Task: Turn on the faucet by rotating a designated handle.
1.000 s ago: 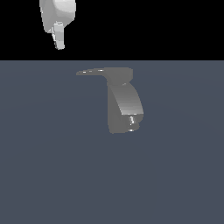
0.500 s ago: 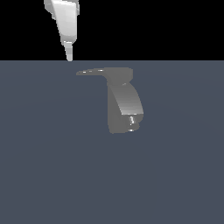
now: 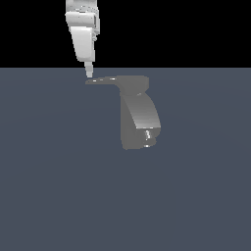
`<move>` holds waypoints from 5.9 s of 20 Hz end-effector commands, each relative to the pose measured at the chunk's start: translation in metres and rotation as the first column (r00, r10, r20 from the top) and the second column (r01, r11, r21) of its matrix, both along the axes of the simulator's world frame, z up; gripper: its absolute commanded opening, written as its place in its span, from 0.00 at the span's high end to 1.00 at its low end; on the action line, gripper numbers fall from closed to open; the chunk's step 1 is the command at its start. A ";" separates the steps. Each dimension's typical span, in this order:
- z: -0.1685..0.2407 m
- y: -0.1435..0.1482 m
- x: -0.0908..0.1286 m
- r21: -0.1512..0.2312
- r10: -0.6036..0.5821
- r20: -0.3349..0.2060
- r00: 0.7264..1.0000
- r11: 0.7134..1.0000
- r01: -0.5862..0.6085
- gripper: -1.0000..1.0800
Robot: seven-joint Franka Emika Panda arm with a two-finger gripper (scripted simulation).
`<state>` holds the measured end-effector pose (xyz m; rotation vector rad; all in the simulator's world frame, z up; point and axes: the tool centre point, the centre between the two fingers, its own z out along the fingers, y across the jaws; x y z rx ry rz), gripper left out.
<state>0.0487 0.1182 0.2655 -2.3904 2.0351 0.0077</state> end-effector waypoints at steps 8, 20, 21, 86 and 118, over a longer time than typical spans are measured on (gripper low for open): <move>-0.016 -0.015 0.030 -0.006 -0.125 0.002 0.992 0.992 0.125 1.00; -0.017 -0.018 0.026 -0.005 -0.141 0.002 0.990 0.990 0.141 1.00; -0.017 -0.017 0.023 -0.005 -0.141 0.002 0.990 0.990 0.141 1.00; -0.017 -0.081 -0.145 -0.004 -0.142 0.003 0.990 0.990 0.142 1.00; -0.017 -0.198 -0.137 -0.005 -0.120 0.002 0.993 0.993 0.120 1.00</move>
